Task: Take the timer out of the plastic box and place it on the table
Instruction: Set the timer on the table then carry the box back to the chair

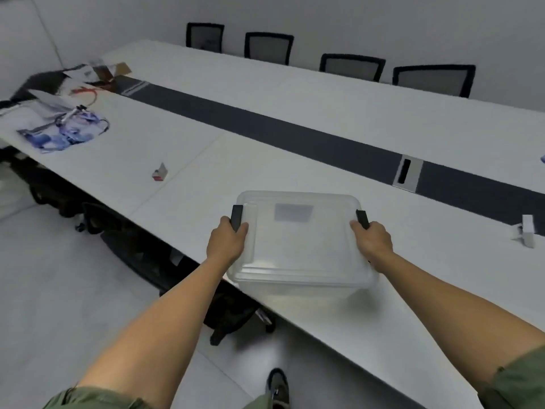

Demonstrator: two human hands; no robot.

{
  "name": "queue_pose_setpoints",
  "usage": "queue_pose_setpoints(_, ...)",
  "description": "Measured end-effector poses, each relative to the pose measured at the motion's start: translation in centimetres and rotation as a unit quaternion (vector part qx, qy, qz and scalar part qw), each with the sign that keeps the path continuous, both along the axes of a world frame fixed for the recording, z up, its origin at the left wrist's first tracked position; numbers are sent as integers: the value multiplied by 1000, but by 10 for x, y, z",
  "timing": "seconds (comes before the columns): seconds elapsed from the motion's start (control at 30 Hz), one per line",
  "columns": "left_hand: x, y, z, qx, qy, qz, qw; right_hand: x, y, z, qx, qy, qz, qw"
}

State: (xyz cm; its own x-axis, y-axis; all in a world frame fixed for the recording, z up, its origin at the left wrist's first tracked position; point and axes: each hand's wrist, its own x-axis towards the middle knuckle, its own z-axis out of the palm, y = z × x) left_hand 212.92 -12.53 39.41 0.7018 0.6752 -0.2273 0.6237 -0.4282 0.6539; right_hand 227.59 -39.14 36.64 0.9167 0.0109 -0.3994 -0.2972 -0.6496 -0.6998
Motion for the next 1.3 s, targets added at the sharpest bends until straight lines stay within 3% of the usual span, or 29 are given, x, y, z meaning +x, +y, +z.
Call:
queue_pose_setpoints(0.23,-173,-6,20,20,-11,203,979,-74,80,33,12,-52,212,976)
queue_pose_setpoints(0.4,-322,-9,33,25,-18,356,934,-185,152,56,34,-77,361,929)
queue_pose_setpoints(0.63,-552,-27,38,19,-28,528,848,-394,248,70,42,-89,546,832)
queue_pose_setpoints(0.9,-838,-83,34,6,-9,678,735,-703,311,45,40,-66,691,719)
queue_pose_setpoints(1.23,-1068,-145,20,-26,-24,822,569,-1016,363,35,26,-83,831,550)
queue_pose_setpoints(1.3,-1097,-144,15,-34,-32,835,549,-1058,377,28,21,-86,847,525)
